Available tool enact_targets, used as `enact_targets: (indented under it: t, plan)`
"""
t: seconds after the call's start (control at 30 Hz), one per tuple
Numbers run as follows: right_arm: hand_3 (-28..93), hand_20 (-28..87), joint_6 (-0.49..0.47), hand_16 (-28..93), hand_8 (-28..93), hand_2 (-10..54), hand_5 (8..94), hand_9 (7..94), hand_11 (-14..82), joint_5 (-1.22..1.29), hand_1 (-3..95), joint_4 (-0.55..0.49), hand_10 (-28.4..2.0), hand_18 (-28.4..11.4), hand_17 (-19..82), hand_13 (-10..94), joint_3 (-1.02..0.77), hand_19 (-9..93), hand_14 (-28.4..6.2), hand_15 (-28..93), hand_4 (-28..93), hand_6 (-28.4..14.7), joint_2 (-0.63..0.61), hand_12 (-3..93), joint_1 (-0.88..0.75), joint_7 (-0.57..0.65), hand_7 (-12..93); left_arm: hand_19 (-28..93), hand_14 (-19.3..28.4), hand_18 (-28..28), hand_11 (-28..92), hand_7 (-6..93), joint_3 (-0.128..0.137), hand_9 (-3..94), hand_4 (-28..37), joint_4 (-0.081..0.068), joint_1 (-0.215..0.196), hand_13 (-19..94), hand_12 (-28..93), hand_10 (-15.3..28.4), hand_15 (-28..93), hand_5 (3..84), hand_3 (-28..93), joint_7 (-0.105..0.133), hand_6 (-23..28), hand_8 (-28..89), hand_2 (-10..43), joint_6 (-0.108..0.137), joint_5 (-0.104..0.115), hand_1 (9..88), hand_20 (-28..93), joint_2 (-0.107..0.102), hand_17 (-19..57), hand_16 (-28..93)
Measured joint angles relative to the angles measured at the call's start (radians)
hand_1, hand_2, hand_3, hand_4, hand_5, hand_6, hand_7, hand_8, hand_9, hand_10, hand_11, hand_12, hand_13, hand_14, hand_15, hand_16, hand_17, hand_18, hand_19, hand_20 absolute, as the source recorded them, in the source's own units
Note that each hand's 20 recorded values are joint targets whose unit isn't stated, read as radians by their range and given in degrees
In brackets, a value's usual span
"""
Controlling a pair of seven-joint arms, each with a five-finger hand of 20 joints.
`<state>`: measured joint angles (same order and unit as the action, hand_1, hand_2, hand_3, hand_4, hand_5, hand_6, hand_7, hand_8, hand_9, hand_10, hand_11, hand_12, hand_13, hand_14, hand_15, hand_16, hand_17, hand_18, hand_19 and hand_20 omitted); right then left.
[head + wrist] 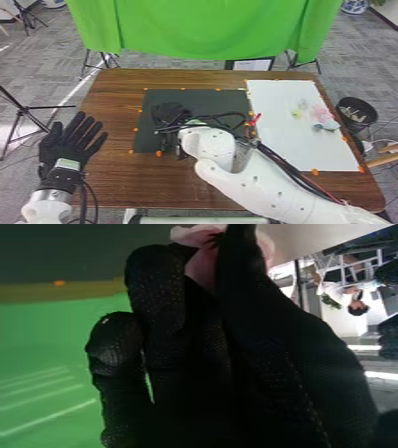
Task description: Arrange flowers
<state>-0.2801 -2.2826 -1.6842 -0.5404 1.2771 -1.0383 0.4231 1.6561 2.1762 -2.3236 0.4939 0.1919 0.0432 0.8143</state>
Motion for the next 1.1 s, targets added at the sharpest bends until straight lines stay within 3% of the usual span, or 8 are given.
enact_targets:
  t: [0.3,0.5,0.73,1.1]
  plan:
    - [73,37,0.008,35,-1,-8.3,67.6,73.8,11.2,0.045,54.6,0.061,-11.5,-21.5,42,74,0.004,89,-8.1,51,-28,-2.3,0.039,26.6,-0.006,0.015,21,35,15.6,14.7,20,12.4,-0.018,36.2,-28.3,-0.009,0.018,26,12,15.2,36,43.4,73,-0.026,8.8,-8,12.8,0.002,-0.007,27.5,11,0.008,-7.0,-6]
    - [78,36,0.014,36,-6,-9.4,62.1,62.8,16.1,0.039,51.5,0.074,-14.6,-21.3,41,71,0.004,89,-8.2,53,-28,-2.5,0.061,16.8,-0.011,0.044,22,35,15.6,14.8,21,12.4,-0.029,36.2,-28.3,-0.015,0.039,26,12,15.2,36,43.4,73,-0.048,8.7,-8,12.8,0.003,-0.014,27.5,11,0.011,-7.0,-6]
    - [77,35,0.020,36,-13,-9.5,61.1,59.1,14.4,0.044,50.5,0.072,-15.4,-21.3,41,70,0.002,88,-8.1,52,-28,-2.6,0.061,15.9,-0.027,0.070,21,35,15.6,14.8,21,12.5,-0.023,36.4,-28.3,-0.015,0.036,26,12,15.2,36,43.5,73,-0.049,8.8,-8,12.3,0.014,-0.011,27.7,11,0.012,-7.0,-6]
    - [80,33,0.022,31,-13,-9.5,52.6,52.0,12.7,0.069,44.7,0.038,-17.4,-21.3,41,68,-0.004,88,-10.0,55,-28,-4.7,0.058,15.4,-0.040,0.087,19,36,15.0,14.6,22,13.9,-0.016,35.9,-25.9,-0.015,0.032,26,12,14.3,37,42.9,71,-0.047,8.1,-8,1.4,0.014,-0.015,35.3,11,0.009,-7.0,-6]
